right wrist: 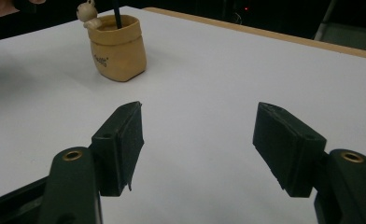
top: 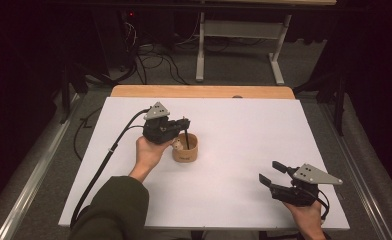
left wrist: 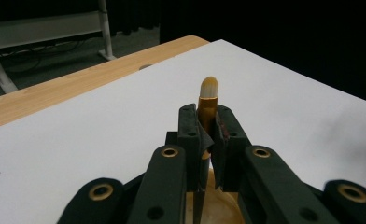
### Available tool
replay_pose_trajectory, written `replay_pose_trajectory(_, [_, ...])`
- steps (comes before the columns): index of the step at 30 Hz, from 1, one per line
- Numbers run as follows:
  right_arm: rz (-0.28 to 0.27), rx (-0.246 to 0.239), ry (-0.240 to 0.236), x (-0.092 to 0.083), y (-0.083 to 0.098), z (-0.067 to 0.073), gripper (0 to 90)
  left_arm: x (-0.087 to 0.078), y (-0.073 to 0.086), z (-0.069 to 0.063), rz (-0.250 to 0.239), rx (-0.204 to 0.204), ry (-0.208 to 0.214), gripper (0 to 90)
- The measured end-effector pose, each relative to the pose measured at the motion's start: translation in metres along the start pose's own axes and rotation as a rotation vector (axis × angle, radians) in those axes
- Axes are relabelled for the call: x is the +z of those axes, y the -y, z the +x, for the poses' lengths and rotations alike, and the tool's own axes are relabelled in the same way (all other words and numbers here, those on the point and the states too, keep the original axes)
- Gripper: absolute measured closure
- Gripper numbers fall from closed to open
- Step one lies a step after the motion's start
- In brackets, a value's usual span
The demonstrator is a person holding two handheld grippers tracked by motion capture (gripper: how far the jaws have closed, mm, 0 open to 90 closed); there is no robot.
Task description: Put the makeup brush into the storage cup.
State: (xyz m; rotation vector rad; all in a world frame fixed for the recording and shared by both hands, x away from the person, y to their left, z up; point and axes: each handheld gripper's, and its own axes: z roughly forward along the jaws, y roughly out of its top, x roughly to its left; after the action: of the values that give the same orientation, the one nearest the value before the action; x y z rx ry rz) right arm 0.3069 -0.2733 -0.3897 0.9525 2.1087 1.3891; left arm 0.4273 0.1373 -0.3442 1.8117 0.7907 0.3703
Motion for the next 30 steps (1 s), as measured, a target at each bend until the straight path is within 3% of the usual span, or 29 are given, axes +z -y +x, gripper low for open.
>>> replay_pose_trajectory(22, [0.005,0.003,-0.006,0.0009,0.0002,-0.0001,35.0,0.0061,0.0041,0.0013,0.032,-0.003,0.006,81.7])
replay_pose_trajectory(27, [0.004,0.002,-0.007,0.0008,0.0002,-0.0001,34.9,0.0083,0.0055,0.002,0.043,-0.014,0.003,72.1])
replay_pose_trajectory(30, [0.001,0.002,-0.006,0.0007,0.0001,0.0,34.9,0.0094,0.0061,0.0008,0.051,-0.014,-0.012,59.2])
